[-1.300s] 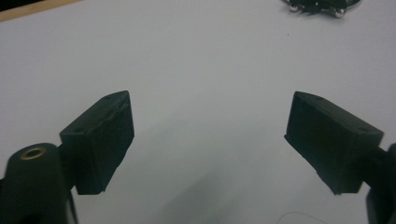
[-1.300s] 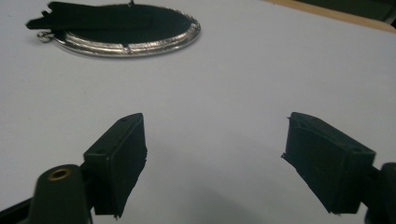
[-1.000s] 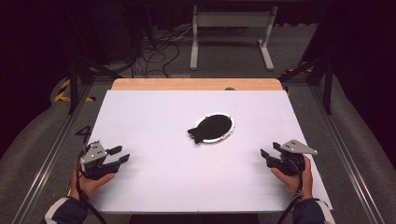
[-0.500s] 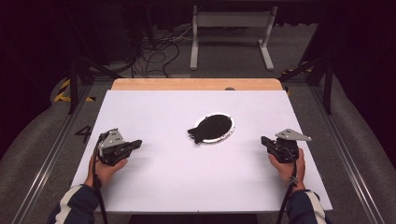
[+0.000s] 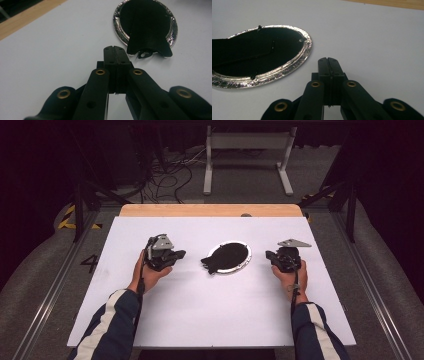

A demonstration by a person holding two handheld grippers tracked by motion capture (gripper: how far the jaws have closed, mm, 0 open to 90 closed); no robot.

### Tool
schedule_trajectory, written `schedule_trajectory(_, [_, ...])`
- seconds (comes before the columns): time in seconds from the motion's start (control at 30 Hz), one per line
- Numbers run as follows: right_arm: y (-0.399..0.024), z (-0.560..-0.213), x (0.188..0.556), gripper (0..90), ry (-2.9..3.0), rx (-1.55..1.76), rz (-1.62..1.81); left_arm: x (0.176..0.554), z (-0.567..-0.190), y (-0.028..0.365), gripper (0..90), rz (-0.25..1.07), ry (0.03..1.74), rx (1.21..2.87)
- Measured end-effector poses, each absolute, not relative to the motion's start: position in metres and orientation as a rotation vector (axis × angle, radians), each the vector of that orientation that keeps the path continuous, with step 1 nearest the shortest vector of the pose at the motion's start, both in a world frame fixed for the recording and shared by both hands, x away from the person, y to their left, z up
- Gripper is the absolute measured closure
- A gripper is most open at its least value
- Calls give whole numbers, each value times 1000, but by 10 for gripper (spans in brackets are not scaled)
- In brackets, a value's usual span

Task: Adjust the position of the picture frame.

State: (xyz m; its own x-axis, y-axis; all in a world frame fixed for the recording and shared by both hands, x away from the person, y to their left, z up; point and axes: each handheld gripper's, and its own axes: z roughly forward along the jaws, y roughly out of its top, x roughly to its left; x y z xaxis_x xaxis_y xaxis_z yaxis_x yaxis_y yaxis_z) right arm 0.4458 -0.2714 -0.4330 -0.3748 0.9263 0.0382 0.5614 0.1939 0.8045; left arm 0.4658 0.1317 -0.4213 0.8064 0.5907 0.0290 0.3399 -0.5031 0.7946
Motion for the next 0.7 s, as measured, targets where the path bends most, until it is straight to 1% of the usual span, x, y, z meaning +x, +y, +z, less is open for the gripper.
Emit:
schedule_trajectory(0.23, [-257, -442, 470, 900, 2038, 1432, 1004, 487, -439, 97, 896, 329, 729, 2209])
schedule_trajectory(0.43, [-247, -446, 484, 900, 2065, 1437, 973, 496, -448, 84, 887, 316, 738, 2254])
schedule_trajectory(0.53, [-239, -449, 493, 900, 2085, 1441, 954, 497, -457, 77, 871, 279, 739, 2281])
schedule_trajectory(0.7, [-236, -454, 499, 900, 2087, 1455, 972, 497, -457, 77, 879, 263, 731, 2278])
